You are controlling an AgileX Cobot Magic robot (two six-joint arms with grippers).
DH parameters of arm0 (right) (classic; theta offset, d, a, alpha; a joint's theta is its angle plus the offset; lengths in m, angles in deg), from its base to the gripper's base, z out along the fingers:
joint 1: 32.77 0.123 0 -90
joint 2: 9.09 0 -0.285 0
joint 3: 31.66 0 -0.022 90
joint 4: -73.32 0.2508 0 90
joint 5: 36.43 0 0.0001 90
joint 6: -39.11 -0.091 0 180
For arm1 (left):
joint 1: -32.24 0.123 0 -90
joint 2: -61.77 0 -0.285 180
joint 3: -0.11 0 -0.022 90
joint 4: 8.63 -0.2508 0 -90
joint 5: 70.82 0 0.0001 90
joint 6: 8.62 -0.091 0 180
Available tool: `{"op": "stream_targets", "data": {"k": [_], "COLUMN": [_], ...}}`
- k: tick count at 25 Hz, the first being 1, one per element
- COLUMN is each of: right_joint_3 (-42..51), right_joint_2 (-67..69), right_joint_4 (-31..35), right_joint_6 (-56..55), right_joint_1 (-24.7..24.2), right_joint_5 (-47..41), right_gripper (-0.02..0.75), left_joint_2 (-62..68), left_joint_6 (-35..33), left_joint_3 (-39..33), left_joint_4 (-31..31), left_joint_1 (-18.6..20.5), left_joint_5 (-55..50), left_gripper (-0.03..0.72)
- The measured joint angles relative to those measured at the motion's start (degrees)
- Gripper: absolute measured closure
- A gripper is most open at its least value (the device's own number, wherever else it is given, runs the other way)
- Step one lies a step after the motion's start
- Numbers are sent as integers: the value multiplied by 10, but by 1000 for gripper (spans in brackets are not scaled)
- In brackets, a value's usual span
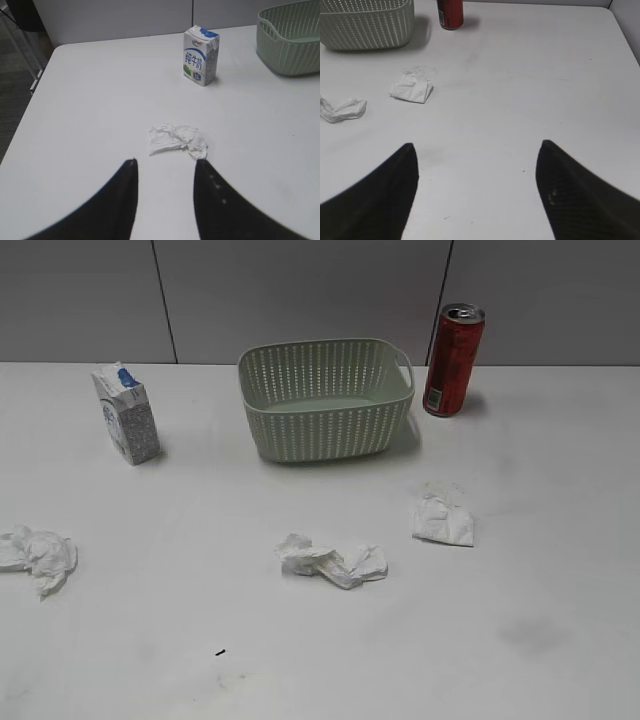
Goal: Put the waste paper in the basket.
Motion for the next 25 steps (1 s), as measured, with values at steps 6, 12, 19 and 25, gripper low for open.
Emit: {"op": "stream_targets", "data": {"k": [6,12,19,25], "right_joint_3": [0,0,0,0], "right_joint_2": [0,0,0,0], "right_joint_4": [0,0,0,0], "right_joint_6": [0,0,0,0], "right_joint_1": [0,0,0,0], "right_joint_5": [0,0,0,0], "right_gripper": [185,185,185,185], "left_joint_2": [0,0,0,0], "left_joint_6": [0,0,0,0], "left_joint_3": [0,0,0,0], "left_joint_4": [0,0,0,0], "left_joint_1": [0,0,0,0], "left_joint_5": [0,0,0,0], "left_gripper": [421,422,443,445]}}
